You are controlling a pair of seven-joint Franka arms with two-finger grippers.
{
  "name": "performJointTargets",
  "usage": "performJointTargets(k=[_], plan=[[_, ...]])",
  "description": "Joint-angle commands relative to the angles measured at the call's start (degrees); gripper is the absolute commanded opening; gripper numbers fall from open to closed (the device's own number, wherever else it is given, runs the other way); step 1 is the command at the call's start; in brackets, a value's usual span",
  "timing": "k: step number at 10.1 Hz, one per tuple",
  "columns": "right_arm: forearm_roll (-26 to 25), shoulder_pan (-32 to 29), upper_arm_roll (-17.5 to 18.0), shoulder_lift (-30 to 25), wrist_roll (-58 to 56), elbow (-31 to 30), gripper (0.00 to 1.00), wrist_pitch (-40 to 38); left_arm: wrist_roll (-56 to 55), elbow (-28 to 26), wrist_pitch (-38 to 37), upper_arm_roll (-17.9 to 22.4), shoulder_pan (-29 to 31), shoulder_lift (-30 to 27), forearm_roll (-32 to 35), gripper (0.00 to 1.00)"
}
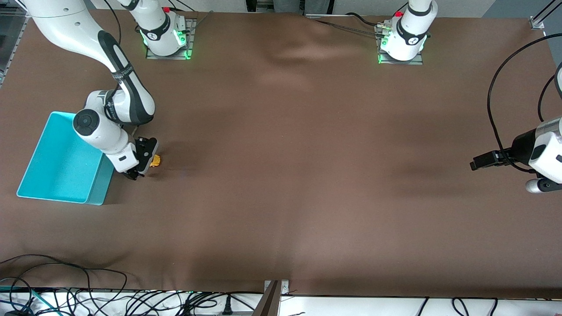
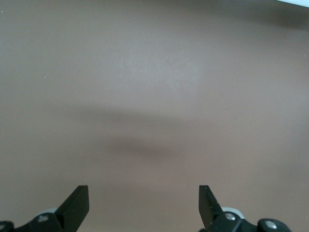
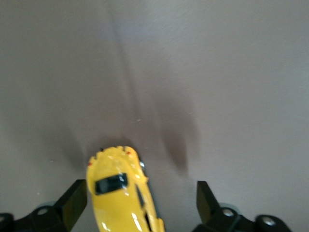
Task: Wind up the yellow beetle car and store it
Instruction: 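Close the right gripper on the yellow car and lift it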
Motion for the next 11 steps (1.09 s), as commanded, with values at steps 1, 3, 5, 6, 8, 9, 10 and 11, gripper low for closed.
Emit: performJointTargets(k=[1, 3, 5, 6, 8, 9, 10, 11], plan=[[-0.6, -0.9, 0.3, -1.0, -1.0, -2.1, 1.0, 1.2, 1.4, 0.6, -0.6, 0.2, -0.1, -0.1, -0.9, 1.0], [-0.6, -0.8, 0.3, -1.5, -2.1, -2.2, 1.0, 0.9, 1.4, 0.5, -0.6, 0.1, 0.0, -0.1, -0.9, 1.0], [-0.6, -1.0, 0.3, -1.5, -3.0, -2.4, 0.8, 1.0, 1.4, 0.5, -0.6, 0.2, 0.1, 0.2, -1.0, 1.0], [-0.6, -1.1, 0.3, -1.6, -4.4, -2.4, 0.59, 1.0, 1.4, 0.5, -0.6, 0.2, 0.1, 0.4, -1.0, 1.0], [-0.5, -2.1, 0.1, -1.6, -5.7, -3.2, 0.37, 0.8, 1.3, 0.5, -0.6, 0.2, 0.1, 0.8, -1.0, 1.0], [-0.5, -2.1, 0.0, -1.7, -6.0, -3.4, 0.23, 0.8, 1.2, 0.5, -0.6, 0.2, 0.1, 0.8, -1.0, 1.0], [-0.6, -2.2, 0.0, -2.2, -6.2, -3.3, 0.07, 0.7, 1.1, 0.5, -0.6, 0.2, 0.0, 0.8, -1.0, 1.0], [-0.6, -2.1, 0.1, -3.2, -7.5, -3.1, 0.02, -0.1, 1.2, 0.5, -0.6, 0.2, 0.1, 0.8, -1.0, 1.0]])
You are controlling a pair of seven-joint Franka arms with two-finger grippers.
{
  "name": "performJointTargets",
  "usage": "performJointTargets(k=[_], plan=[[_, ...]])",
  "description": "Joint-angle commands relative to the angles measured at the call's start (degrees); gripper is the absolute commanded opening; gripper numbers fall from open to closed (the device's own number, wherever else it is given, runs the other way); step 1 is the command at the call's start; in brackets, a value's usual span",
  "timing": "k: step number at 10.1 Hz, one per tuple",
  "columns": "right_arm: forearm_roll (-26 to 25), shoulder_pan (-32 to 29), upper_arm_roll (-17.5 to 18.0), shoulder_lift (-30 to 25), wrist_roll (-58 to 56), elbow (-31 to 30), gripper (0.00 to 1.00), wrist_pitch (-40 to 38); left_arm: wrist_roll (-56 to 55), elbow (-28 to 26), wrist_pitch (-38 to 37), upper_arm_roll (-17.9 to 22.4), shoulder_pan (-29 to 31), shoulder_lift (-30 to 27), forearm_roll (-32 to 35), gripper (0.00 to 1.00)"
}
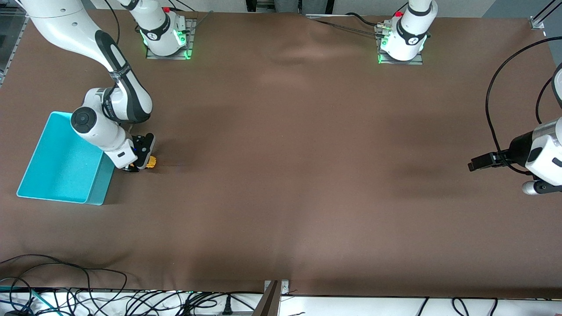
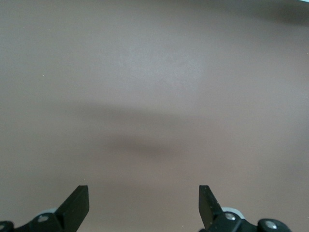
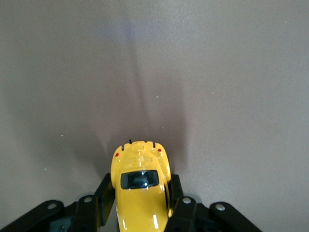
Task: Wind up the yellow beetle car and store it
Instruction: 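Close the right gripper on the yellow car and lift it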
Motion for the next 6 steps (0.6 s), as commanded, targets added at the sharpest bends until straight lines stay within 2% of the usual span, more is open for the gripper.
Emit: performJointTargets(k=[1, 3, 6], plan=[[-0.7, -0.4, 0.5, -4.5, -2.8, -1.2, 0.02, -2.6, 1.2, 0.5, -0.6, 0.2, 0.1, 0.1, -1.0, 1.0], [-0.7, -0.4, 2.3, -8.2, -2.8, 0.0, 0.02, -8.6, 1.4, 0.5, -0.6, 0.2, 0.1, 0.1, -1.0, 1.0], [-0.7, -0.5, 2.8, -13.8, -3.8, 2.4, 0.02, -18.3, 1.4, 0.5, -0.6, 0.2, 0.1, 0.4, -1.0, 1.0]])
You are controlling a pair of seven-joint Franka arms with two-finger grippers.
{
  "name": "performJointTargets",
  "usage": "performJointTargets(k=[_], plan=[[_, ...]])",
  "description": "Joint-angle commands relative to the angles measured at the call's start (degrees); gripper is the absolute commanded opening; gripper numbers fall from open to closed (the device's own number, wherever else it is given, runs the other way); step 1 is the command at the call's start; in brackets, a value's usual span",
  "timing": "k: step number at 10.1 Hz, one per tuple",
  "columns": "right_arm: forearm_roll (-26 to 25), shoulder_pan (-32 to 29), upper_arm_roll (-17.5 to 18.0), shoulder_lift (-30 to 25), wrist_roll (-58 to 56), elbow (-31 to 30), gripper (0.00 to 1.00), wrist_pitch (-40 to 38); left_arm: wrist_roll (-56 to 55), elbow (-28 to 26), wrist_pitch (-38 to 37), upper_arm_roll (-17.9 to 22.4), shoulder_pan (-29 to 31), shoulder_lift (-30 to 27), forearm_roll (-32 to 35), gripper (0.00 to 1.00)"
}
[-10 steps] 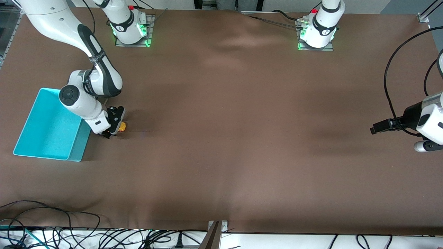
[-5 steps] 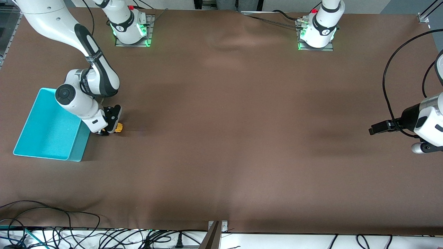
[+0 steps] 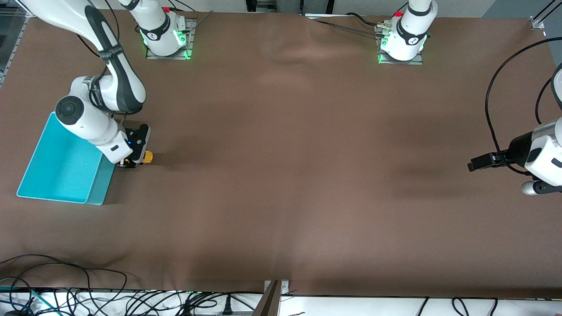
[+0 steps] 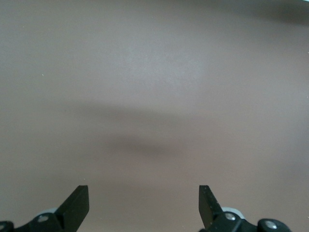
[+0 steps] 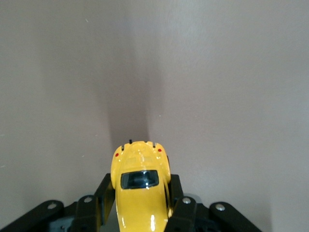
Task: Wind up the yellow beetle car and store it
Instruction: 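Carry the car over the turquoise bin and lower it inside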
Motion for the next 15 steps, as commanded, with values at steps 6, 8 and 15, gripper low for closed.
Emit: performJointTargets(k=[6, 8, 15], plan=[[-0.9, -11.6, 0.3, -6.5, -21.2, 1.0, 0.02, -8.3, 1.5, 0.4, -0.6, 0.3, 0.3, 0.1, -1.0, 1.0], [-2.3, -17.0, 0.3, -4.9, -26.8, 1.0, 0.02, -8.0, 1.5, 0.5, -0.6, 0.5, 0.7, 0.2, -1.0, 1.0], [-2.2, -29.0, 0.4, 4.4, -46.9, 0.8, 0.03, -5.3, 1.6, 0.0, -0.6, 0.5, 1.2, 0.2, -1.2, 1.0]])
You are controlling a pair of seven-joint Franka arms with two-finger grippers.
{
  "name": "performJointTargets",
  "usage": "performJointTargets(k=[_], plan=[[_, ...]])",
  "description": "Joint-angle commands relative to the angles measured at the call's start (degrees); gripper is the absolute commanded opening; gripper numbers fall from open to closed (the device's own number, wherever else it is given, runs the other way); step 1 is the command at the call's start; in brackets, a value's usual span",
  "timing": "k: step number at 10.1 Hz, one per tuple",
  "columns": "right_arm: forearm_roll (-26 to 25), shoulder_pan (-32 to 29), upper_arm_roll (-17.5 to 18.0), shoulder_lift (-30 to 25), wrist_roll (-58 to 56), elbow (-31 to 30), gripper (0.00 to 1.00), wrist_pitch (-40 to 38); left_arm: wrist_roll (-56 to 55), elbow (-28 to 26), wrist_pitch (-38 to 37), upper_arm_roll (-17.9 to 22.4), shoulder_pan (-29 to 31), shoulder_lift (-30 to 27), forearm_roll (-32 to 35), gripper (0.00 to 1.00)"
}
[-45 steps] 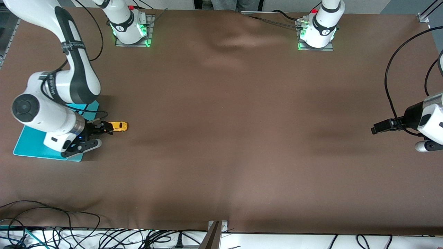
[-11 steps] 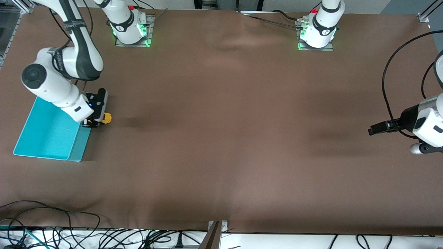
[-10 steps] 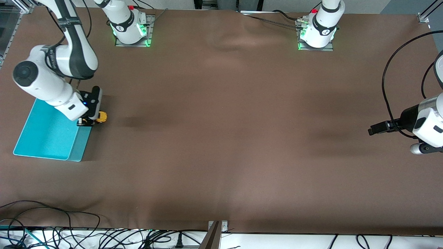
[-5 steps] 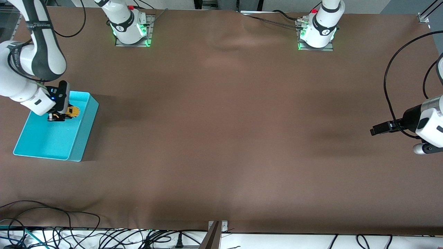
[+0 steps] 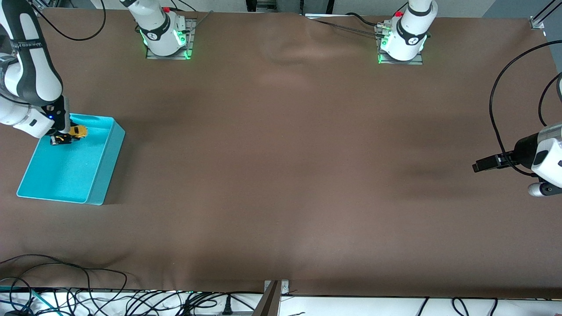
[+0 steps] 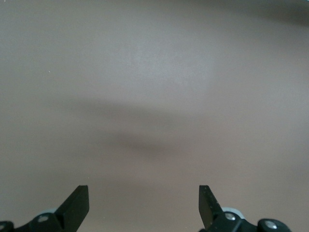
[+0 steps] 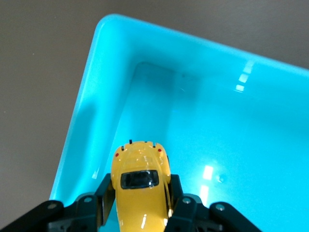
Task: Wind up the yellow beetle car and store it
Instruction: 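Carry the car over the turquoise bin and lower it inside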
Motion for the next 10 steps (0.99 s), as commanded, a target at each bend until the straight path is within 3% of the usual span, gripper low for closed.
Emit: performJointTargets(k=[1, 5, 7, 10], plan=[[-0.6, -2.3, 1.0, 4.1, -2.7, 0.5, 0.03, 2.7, 1.6, 0.1, -0.6, 0.1, -0.1, -0.1, -1.1, 1.0], [-0.2, -3.7, 1.1, 7.0, -4.9, 0.6, 0.15, 6.0, 1.3, 0.1, -0.6, 0.1, -0.2, -0.1, -1.0, 1.0], [1.8, -3.8, 1.1, 6.9, -4.9, 0.8, 1.0, 5.9, 1.4, 0.1, -0.6, 0.1, -0.1, -0.1, -1.1, 1.0], [3.2, -3.7, 1.2, 5.9, -4.6, 2.7, 1.0, 3.7, 1.2, 0.2, -0.6, 0.1, -0.2, -0.1, -1.1, 1.0]])
